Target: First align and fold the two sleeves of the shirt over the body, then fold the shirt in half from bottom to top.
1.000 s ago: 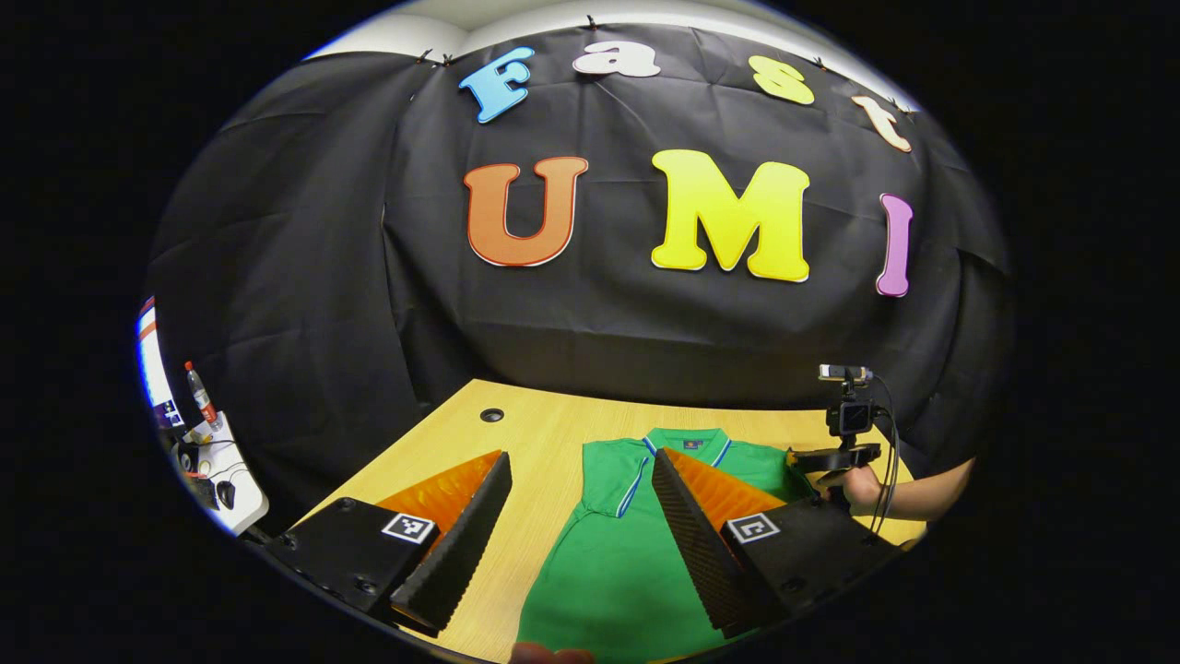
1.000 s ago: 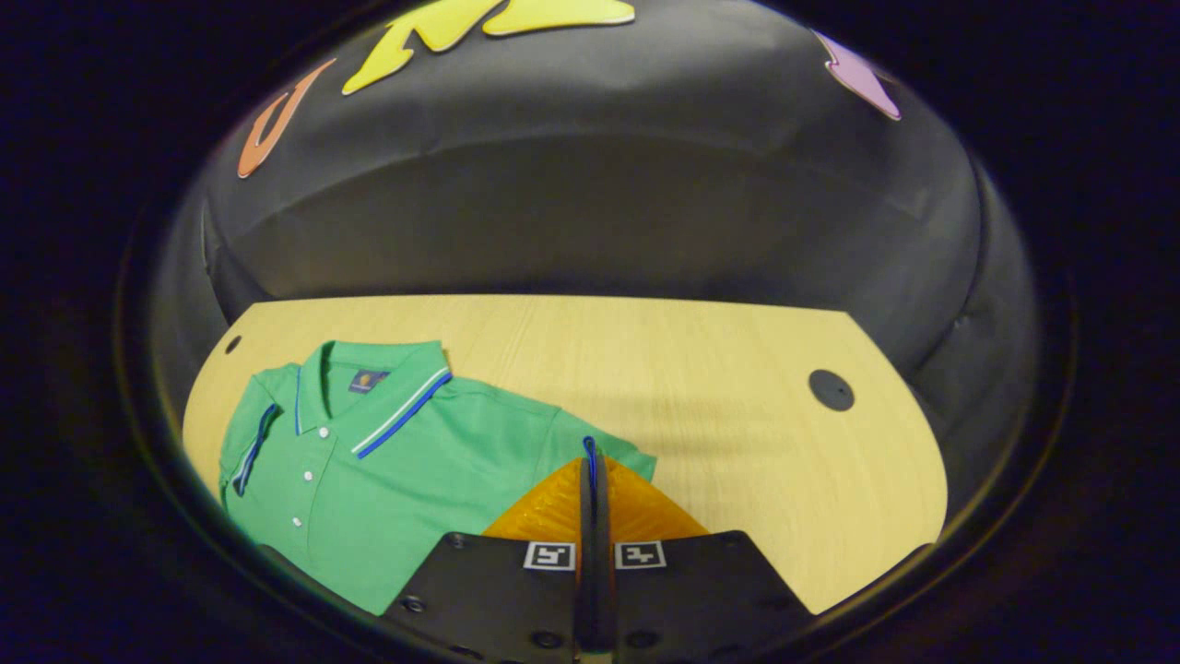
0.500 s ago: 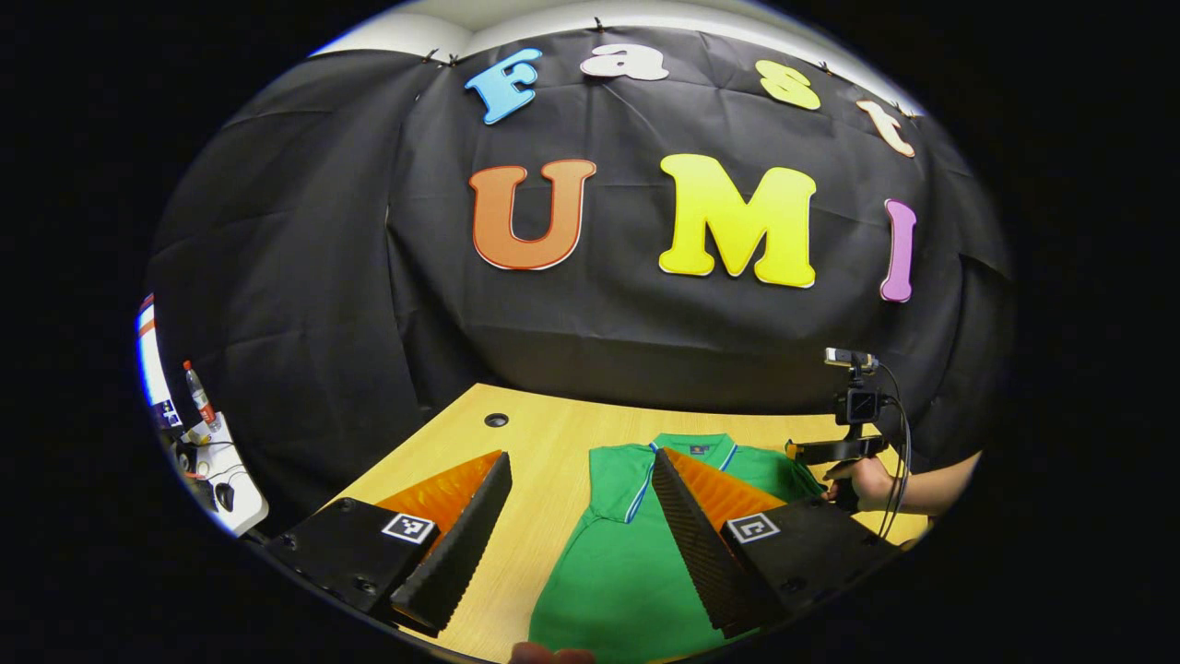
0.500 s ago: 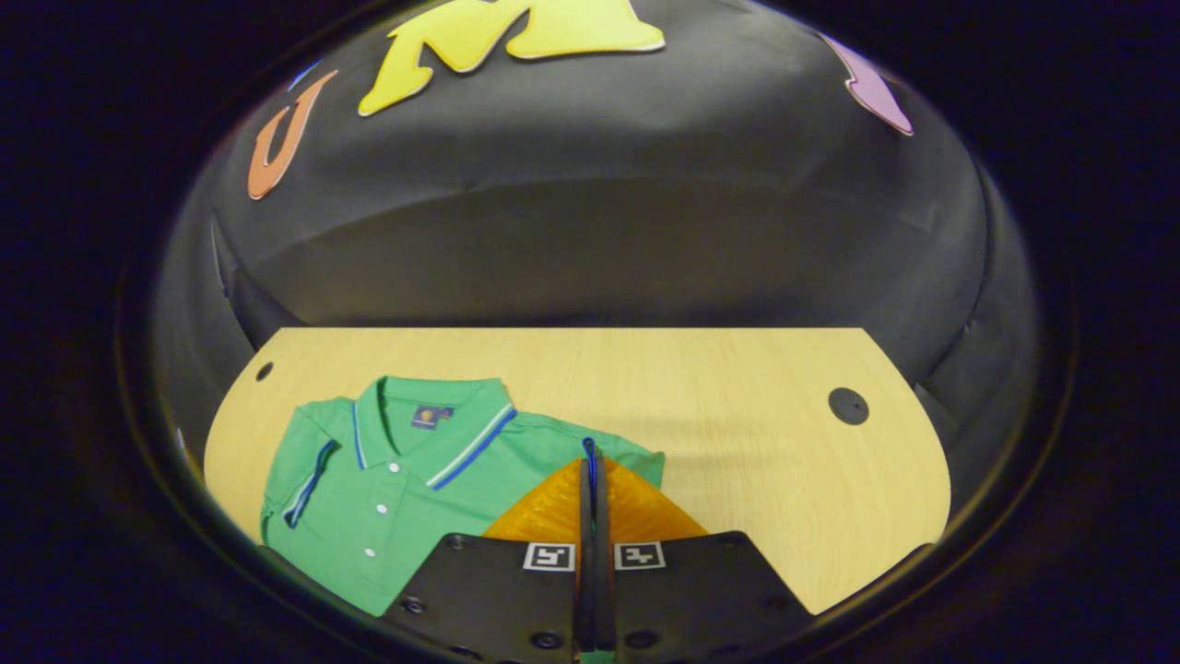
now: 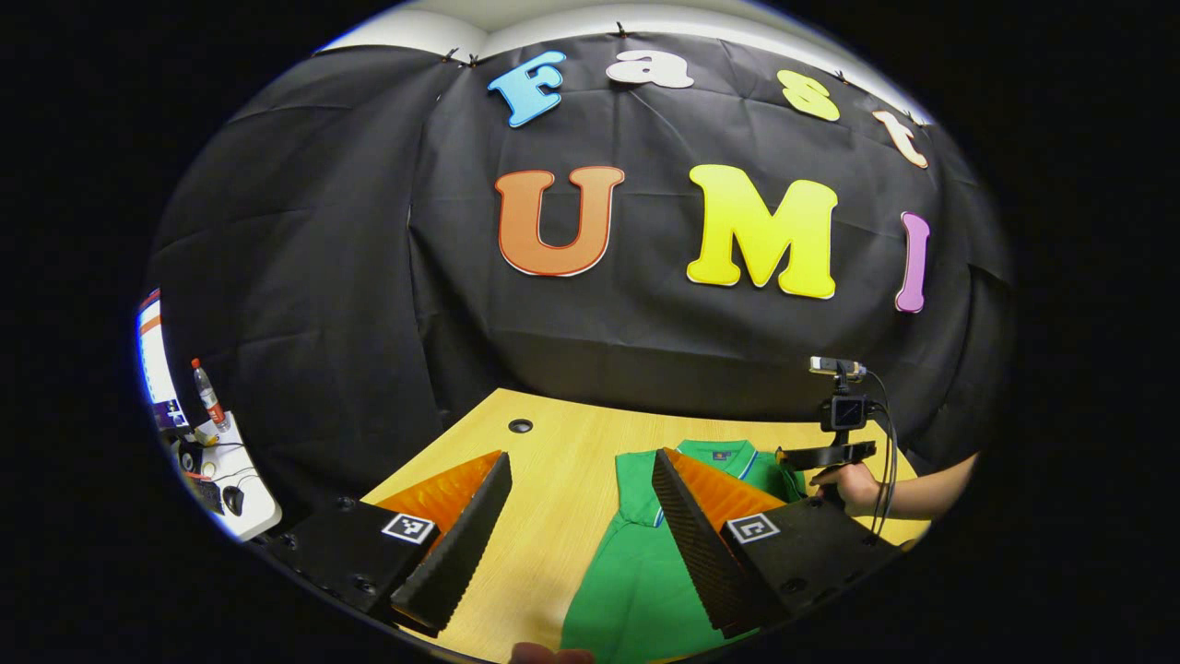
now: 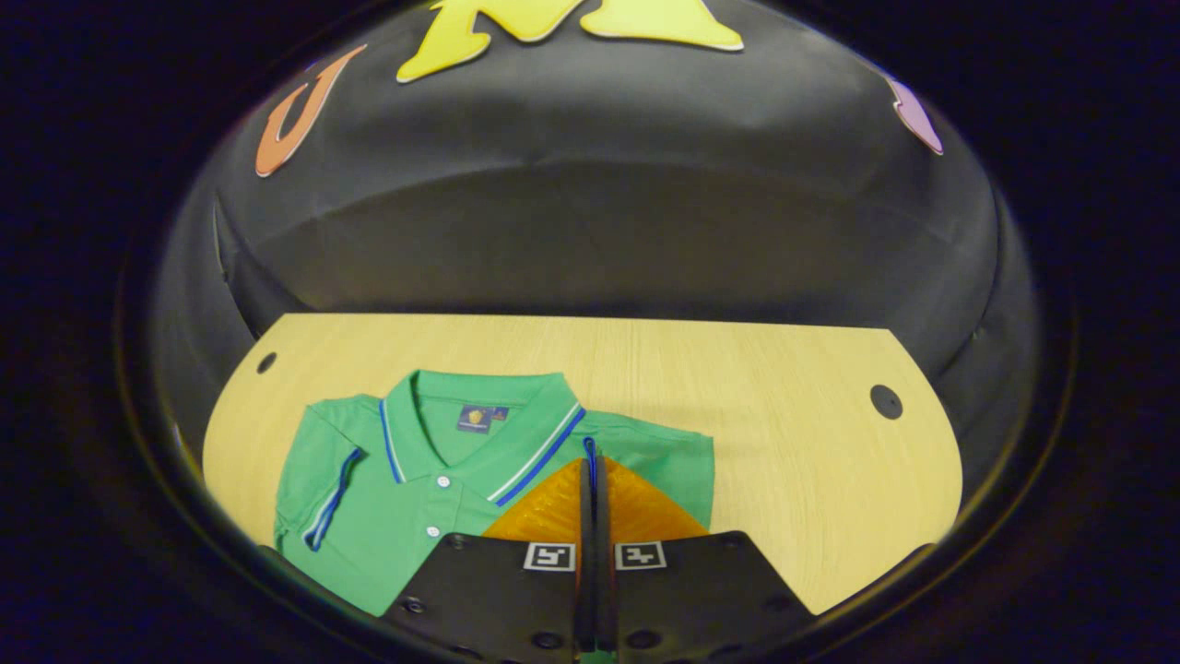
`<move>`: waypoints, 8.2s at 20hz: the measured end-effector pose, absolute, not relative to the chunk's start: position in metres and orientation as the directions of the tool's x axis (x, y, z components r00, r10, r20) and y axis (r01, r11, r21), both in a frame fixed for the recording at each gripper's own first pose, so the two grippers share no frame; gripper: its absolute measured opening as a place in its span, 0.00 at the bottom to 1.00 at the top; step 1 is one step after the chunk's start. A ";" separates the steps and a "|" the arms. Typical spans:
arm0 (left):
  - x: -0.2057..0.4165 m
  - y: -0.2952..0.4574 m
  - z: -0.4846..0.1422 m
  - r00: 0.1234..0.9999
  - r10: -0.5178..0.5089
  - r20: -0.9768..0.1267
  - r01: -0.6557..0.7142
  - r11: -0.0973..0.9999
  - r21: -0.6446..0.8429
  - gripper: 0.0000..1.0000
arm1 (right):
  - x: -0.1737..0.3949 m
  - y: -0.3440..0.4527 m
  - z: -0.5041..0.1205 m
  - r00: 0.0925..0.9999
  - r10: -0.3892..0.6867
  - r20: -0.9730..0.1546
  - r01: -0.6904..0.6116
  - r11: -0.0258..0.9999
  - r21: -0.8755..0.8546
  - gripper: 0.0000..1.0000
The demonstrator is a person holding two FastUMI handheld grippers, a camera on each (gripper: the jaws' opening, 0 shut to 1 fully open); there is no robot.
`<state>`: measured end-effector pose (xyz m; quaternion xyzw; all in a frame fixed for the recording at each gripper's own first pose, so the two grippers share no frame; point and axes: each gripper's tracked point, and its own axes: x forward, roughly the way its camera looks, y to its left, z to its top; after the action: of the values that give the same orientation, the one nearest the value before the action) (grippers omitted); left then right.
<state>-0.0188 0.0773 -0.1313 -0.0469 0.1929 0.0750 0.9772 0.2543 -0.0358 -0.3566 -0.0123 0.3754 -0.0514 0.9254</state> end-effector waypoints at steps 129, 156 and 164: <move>-0.254 0.034 -0.343 0.124 -0.812 -0.570 -0.099 0.562 -0.821 0.98 | -0.224 -0.110 -0.322 0.259 0.526 -0.810 0.384 0.713 0.586 0.98; -0.228 -0.052 -0.360 0.051 -0.885 -0.463 -0.399 0.407 -0.822 0.54 | -0.206 -0.019 -0.359 0.192 0.682 -0.706 0.530 0.533 0.659 0.68; -0.226 -0.049 -0.375 0.059 -0.790 -0.610 -0.277 0.574 -0.771 0.09 | -0.209 -0.015 -0.371 0.166 0.666 -0.727 0.562 0.542 0.625 0.07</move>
<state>-0.2265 -0.0492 -0.3746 -0.4095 0.6519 -0.2132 0.6015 -0.2093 -0.0147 -0.3705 0.4765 0.6444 0.0438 0.5965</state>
